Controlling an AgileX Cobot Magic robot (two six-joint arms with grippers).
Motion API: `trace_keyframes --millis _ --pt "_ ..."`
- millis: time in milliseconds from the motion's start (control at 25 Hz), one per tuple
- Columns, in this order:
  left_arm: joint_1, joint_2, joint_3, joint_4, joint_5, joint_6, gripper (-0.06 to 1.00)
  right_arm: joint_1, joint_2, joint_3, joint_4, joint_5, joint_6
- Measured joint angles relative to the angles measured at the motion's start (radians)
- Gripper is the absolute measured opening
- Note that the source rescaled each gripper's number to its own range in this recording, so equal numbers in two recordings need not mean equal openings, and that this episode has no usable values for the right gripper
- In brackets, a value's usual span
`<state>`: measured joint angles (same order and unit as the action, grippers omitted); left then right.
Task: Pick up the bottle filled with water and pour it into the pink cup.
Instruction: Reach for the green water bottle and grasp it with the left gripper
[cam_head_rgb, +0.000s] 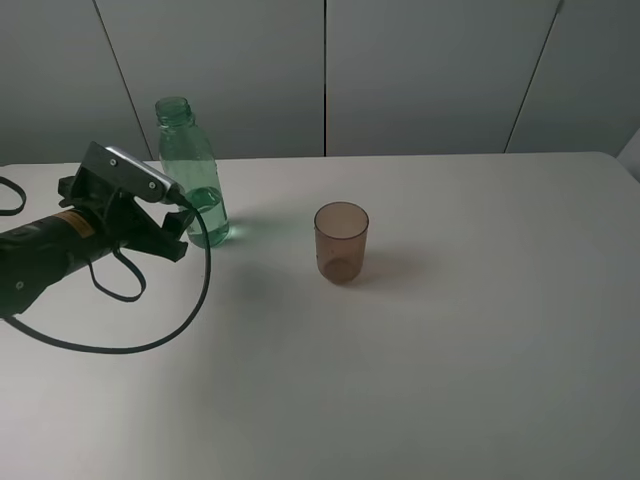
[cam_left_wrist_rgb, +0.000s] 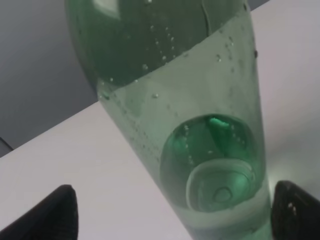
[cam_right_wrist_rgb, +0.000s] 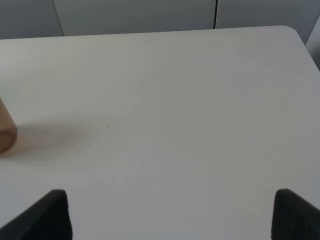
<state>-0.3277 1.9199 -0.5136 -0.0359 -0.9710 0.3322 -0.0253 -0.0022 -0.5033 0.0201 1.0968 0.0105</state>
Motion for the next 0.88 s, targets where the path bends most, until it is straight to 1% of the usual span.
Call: trace_keyframes --millis 320,600,880 --pt "0.000 0.090 -0.088 0.013 -0.019 -0.010 0.98 0.000 0.000 0.000 0.000 0.000 0.000" --pt "-0.001 0.171 -0.156 0.050 -0.050 -0.074 0.98 0.000 0.000 0.000 0.000 0.000 0.000" --pt "-0.001 0.216 -0.202 0.069 -0.071 -0.107 0.98 0.000 0.000 0.000 0.000 0.000 0.000"
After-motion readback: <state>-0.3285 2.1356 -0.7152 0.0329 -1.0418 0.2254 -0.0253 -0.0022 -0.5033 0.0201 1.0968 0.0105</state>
